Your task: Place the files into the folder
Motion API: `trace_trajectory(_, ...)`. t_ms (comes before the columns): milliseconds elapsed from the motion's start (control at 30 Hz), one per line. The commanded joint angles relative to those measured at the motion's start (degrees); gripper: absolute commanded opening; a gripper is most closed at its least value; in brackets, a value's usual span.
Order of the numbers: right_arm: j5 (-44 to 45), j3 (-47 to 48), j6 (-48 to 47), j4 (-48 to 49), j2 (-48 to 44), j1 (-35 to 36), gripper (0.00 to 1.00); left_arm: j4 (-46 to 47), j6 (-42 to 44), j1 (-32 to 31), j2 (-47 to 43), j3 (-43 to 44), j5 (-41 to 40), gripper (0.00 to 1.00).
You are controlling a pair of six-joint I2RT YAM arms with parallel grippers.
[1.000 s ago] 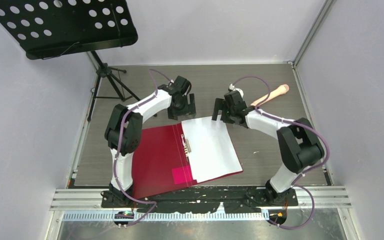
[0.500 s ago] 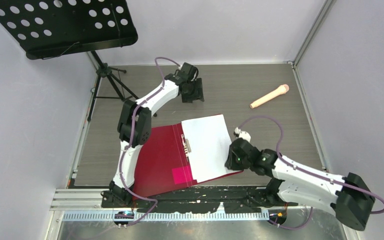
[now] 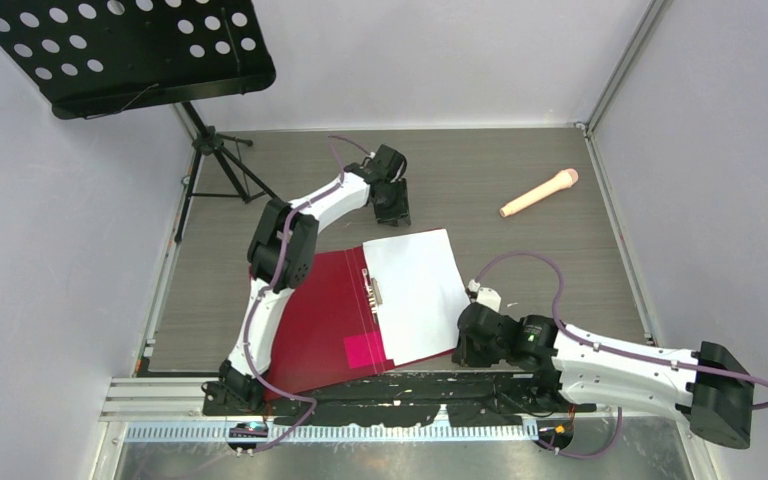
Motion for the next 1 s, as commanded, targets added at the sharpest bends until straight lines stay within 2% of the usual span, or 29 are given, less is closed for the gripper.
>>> trace_trajectory(0,0.46,-0.51,1.75,3.77,2.66,0.86,0.21,1.29,-1.29,-0.87,-3.2,-2.87,-0.16,0.36)
trace_trajectory(133,0.74,-0.08,1.18,6.54,6.23,0.95,0.2,-1.58,-2.02,-1.63,-3.58,-3.36,-0.14,0.3)
trace_trajectory(633,0.56,1.16,0.0,11.26,12.66,0.91,0.2,-1.44,-3.36,-3.7,-9.2,-13.07,-0.27,0.23)
trace_trajectory(833,0.7,1.5,-0.39,11.26,13.14,1.12,0.2,-1.85,-3.36,-3.81,-10.36,-13.09,0.17,0.18)
trace_trajectory(900,1.19,1.83,-0.58,10.77,12.76,1.16,0.2,-2.94,-3.62,-3.85,-10.69,-12.74,-0.48,0.19)
trace_trajectory(967,1.54,2.13,-0.86,10.34,12.24,1.17,0.2,-3.39,-3.34,-3.85,-11.29,-12.63,-1.24,0.27)
